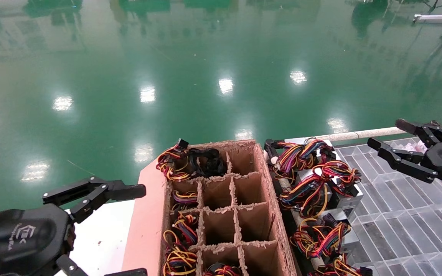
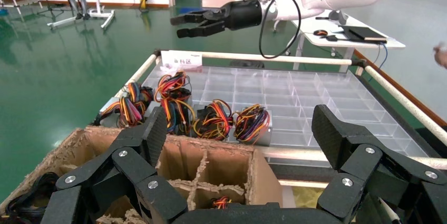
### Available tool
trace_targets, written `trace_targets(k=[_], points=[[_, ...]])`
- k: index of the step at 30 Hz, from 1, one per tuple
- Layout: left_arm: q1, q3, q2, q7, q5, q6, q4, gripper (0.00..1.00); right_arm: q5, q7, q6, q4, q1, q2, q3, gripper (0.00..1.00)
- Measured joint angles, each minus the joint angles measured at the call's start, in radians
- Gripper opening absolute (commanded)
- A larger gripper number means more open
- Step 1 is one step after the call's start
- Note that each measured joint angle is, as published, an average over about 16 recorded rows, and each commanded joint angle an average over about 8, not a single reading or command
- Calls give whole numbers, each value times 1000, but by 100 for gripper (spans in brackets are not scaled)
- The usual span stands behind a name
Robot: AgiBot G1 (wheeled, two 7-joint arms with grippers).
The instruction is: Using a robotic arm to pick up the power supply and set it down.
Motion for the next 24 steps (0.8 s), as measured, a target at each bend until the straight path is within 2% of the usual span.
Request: trace_targets(k=[24], points=[[0,0,0,0,0,0,0,100,24,273,-2,520,-166,40,54,100]])
